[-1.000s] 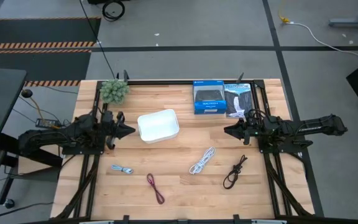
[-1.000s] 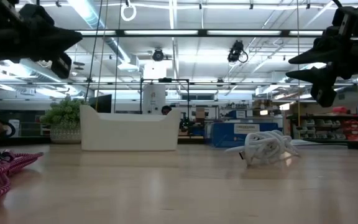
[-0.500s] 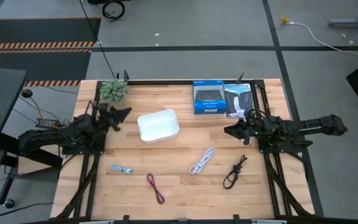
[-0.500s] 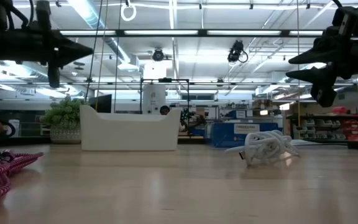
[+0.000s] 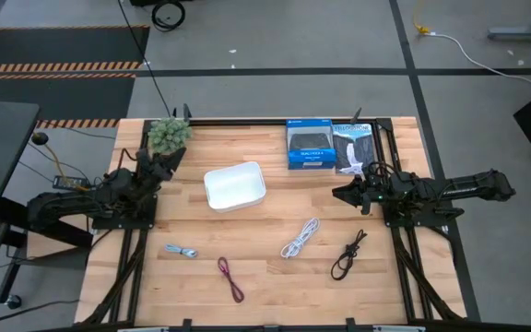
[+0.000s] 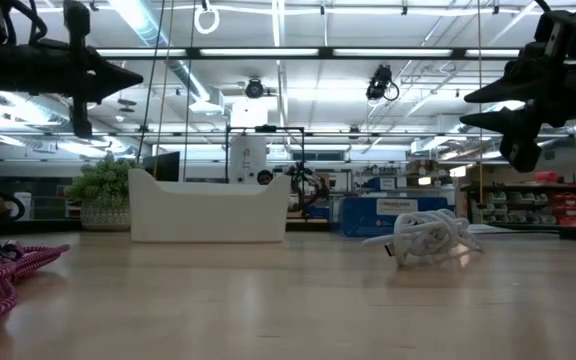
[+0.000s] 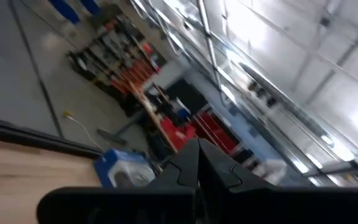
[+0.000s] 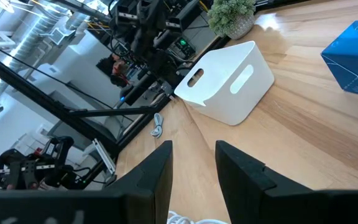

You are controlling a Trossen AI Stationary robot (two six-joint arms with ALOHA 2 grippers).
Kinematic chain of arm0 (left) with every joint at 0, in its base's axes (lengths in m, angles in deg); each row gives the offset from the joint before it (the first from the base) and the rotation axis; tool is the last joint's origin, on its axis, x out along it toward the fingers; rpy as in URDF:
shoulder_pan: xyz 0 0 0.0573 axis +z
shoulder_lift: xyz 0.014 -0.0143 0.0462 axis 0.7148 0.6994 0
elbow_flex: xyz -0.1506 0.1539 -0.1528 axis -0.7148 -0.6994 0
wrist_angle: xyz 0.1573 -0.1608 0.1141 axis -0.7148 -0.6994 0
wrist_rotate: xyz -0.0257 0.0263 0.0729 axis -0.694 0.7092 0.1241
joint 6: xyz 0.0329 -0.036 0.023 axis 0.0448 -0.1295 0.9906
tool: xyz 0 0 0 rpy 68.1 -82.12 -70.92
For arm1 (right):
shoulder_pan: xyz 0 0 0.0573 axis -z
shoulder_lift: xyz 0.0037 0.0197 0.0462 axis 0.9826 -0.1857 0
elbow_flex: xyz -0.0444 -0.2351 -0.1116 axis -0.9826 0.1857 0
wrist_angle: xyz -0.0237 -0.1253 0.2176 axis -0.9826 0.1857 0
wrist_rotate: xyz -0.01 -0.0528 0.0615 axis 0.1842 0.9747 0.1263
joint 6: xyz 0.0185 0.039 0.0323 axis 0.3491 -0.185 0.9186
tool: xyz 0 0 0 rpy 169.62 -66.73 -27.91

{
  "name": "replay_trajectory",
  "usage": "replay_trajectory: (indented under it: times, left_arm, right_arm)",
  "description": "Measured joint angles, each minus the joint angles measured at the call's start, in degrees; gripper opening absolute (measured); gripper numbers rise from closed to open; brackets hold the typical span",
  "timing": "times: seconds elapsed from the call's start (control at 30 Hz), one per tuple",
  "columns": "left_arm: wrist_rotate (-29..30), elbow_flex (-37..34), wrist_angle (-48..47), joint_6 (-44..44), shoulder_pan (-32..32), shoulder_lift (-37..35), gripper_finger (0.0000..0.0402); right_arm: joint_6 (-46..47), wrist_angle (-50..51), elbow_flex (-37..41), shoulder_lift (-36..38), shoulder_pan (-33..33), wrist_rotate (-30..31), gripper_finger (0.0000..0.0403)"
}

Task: Pick and place USB-C Cables
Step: Put the light blue cable charger into the white bin

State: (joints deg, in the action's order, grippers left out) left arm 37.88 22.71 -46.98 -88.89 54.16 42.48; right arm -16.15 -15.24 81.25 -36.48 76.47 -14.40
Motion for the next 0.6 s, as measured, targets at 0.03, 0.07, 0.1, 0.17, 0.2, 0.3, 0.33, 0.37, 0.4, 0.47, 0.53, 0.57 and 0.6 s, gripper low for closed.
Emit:
replay_trajectory:
  times: [0.03,0.07,0.1,0.17,0.2,0.3,0.33,0.37,0.4,0.47,0.53,0.57,0.6]
  left_arm:
    - [0.9,0.0,-0.4,0.0,0.0,0.0,0.0009]
    - [2.1,0.0,-0.8,0.0,0.0,0.0,0.0009]
    - [3.5,0.0,-0.8,0.1,0.0,0.0,0.0009]
    - [6.3,0.0,0.0,1.5,0.0,0.0,0.0009]
    - [7.2,0.0,0.1,2.2,0.0,0.0,0.0009]
    - [7.8,0.0,0.1,2.1,0.0,0.0,0.0009]
    - [7.6,0.0,0.0,1.2,-0.1,0.0,0.0009]
    - [7.2,0.0,0.0,0.4,-0.2,0.0,0.0009]
    - [6.8,0.0,0.1,0.2,-0.2,0.0,0.0009]
    - [7.3,0.4,-0.8,0.2,-0.2,0.0,0.0009]
    - [9.3,1.1,-2.3,1.3,-0.2,0.0,0.0009]
    - [10.5,1.4,-3.1,1.4,-0.2,0.0,0.0009]
    - [11.6,1.4,-3.9,1.2,-0.2,0.0,0.0009]
  right_arm:
    - [0.0,0.0,0.0,0.0,0.0,0.0,0.0128]
    - [0.0,0.0,0.0,0.0,0.0,0.0,0.0128]
    - [0.0,0.0,0.0,0.0,0.0,0.0,0.0128]
    - [0.0,0.0,0.0,0.0,0.0,0.0,0.0128]
    - [0.0,0.0,0.0,0.0,0.0,0.0,0.0128]
    - [0.0,0.0,0.0,0.0,0.0,0.0,0.0128]
    - [0.0,0.0,0.0,0.0,0.0,0.0,0.0128]
    - [0.0,0.0,0.0,0.0,0.0,0.0,0.0128]
    - [0.0,0.0,0.0,0.0,0.0,0.0,0.0128]
    - [0.0,0.0,0.0,0.0,0.0,0.0,0.0128]
    - [0.0,0.0,0.0,0.0,0.0,0.0,0.0128]
    - [0.0,0.0,0.0,0.0,0.0,0.0,0.0128]
    - [0.0,0.0,0.0,0.0,0.0,0.0,0.0128]
